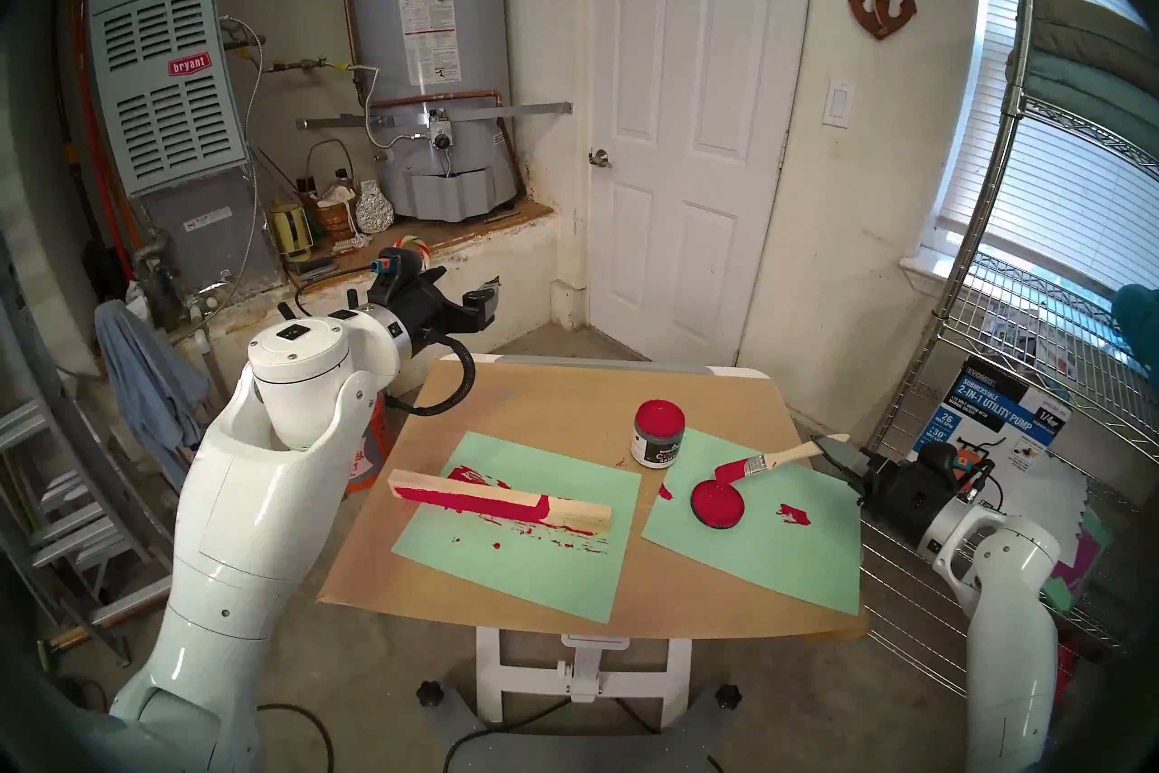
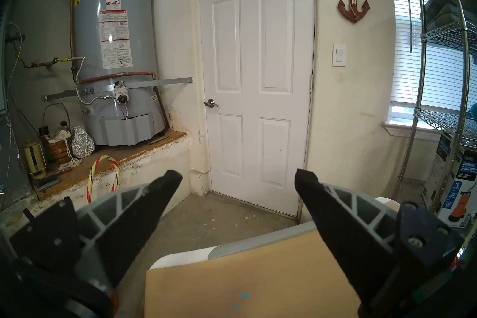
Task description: Pick up brush, dip the brush into paint, and paint the wood
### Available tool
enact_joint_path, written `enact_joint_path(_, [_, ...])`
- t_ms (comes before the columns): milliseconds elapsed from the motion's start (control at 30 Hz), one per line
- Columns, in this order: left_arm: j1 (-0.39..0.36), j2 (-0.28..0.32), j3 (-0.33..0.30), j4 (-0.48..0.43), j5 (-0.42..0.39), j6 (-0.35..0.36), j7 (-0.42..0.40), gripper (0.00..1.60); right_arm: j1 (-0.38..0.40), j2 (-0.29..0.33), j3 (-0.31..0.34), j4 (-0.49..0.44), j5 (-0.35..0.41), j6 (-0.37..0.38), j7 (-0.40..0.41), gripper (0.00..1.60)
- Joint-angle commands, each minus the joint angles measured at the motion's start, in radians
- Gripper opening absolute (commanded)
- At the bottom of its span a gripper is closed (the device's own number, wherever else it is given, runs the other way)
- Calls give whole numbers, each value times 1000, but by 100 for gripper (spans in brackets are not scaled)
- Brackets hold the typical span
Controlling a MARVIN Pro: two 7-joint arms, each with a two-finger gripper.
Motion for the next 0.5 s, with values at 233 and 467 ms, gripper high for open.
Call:
enact_joint_path(233, [-12, 0, -3, -17, 0, -3, 0, 160, -18, 15, 9, -213, -26, -46, 55, 0])
enact_joint_path(467, [-12, 0, -3, -16, 0, -4, 0, 160, 25, 72, -61, -280, -113, -85, 73, 0])
